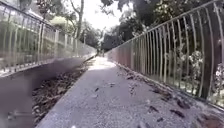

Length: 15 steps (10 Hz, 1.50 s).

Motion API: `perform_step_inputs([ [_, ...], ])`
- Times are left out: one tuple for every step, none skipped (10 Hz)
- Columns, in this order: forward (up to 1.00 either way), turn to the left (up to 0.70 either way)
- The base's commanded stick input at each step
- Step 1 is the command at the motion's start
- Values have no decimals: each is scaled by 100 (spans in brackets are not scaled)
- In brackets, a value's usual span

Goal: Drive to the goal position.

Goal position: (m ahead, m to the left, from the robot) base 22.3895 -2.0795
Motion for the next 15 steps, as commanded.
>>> perform_step_inputs([
  [50,0],
  [50,0],
  [50,0],
  [50,0],
  [50,0],
  [50,0],
  [50,0],
  [50,0],
  [50,0],
  [50,0],
  [50,0],
  [50,0],
  [50,0],
  [50,0],
  [50,0],
])
